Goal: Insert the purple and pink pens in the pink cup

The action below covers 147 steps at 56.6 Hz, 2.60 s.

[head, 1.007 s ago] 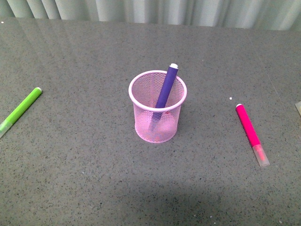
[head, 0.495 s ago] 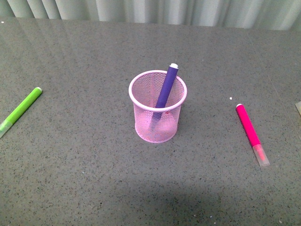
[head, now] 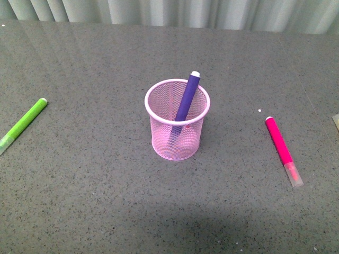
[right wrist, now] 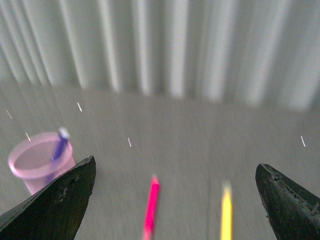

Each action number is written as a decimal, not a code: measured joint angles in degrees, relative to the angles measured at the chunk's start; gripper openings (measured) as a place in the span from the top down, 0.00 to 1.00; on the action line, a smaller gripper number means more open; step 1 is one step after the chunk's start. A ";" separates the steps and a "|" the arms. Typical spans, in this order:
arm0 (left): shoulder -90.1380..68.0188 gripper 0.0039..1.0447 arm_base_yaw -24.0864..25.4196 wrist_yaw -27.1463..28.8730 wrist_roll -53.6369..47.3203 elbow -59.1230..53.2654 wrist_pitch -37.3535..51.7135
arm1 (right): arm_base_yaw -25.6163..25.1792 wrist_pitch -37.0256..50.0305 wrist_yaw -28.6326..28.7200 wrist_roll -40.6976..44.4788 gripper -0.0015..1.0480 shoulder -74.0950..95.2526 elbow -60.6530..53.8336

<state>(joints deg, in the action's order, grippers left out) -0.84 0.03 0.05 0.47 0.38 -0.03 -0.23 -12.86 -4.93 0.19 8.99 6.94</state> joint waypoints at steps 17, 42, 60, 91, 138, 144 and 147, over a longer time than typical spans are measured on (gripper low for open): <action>0.00 0.07 0.00 -0.02 0.00 0.00 0.00 | -2.03 7.93 8.11 16.72 0.07 47.17 24.17; 0.00 0.07 0.00 -0.02 0.00 0.00 0.00 | -0.90 8.68 6.75 26.18 0.07 82.47 39.67; 0.00 0.07 0.00 -0.02 0.00 0.00 0.00 | 1.88 8.22 1.22 22.34 0.07 91.78 45.53; 0.00 0.07 0.00 -0.04 0.00 0.00 0.00 | 6.32 5.31 -6.43 13.29 0.07 100.83 51.67; 0.00 0.07 0.00 -0.02 0.00 0.00 0.00 | 8.46 0.22 -8.31 5.70 0.66 108.32 56.98; 0.00 0.07 0.00 -0.04 0.00 0.00 0.00 | 8.87 0.13 -8.46 5.18 0.84 108.41 57.07; 0.00 0.07 0.00 -0.02 0.00 0.00 0.00 | 8.90 0.39 -8.28 5.09 0.90 108.26 57.07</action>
<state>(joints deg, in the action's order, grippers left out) -0.84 0.03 0.03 0.47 0.38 -0.03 8.67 -12.47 -13.21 5.28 117.25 64.01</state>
